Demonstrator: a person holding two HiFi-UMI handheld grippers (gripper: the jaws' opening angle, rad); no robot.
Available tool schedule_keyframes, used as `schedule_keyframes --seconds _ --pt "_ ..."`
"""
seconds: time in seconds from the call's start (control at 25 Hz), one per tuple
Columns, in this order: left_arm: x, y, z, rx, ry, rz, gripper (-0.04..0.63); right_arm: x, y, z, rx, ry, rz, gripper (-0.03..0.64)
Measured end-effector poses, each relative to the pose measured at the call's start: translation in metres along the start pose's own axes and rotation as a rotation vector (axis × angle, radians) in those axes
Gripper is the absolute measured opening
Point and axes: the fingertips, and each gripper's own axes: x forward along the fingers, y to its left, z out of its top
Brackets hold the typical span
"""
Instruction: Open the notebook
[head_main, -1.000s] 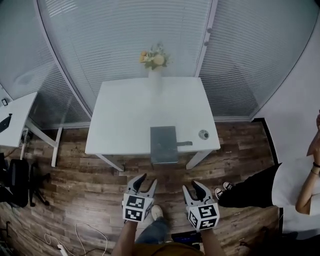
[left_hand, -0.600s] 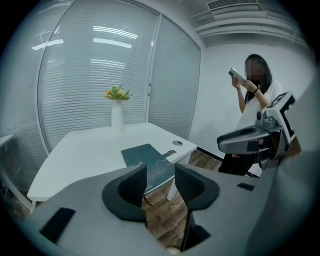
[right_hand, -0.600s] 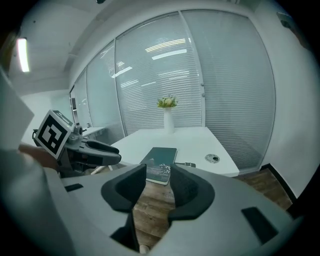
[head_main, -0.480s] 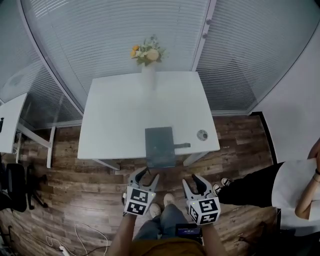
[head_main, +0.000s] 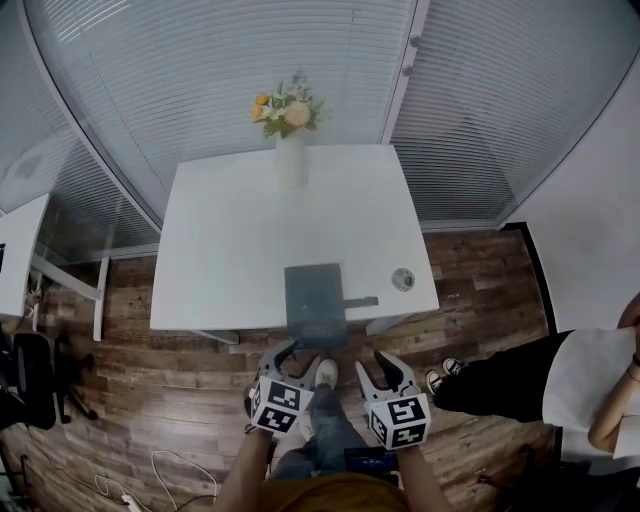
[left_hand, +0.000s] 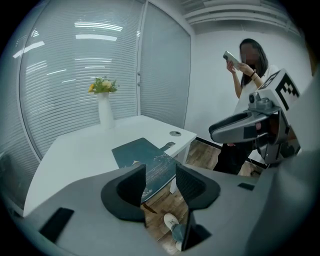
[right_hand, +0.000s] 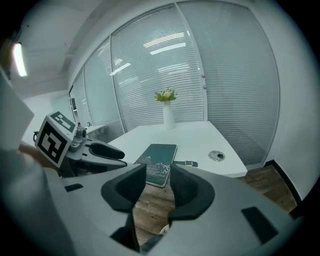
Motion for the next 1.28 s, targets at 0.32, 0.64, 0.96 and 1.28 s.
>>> schedule_keyframes --seconds 0.32,0.64,0.96,1.28 --pt "0.025 -0.002 -0.010 0.049 0.036 -0.038 0.219 0.017 -0.011 -0.014 0.018 0.043 0.014 0.162" --pt "0.050 -0.004 -0.033 0.209 0.145 -0.042 0.233 0.033 -0.017 -0.027 0.039 0.077 0.031 0.157" --pt "0.071 0.000 -0.045 0.343 0.191 -0.011 0.233 0.038 -0.019 -0.030 0.051 0.080 0.034 0.153" --pt "0.075 0.001 -0.044 0.385 0.176 0.021 0.225 0.038 -0.023 -0.030 0.052 0.092 0.021 0.153"
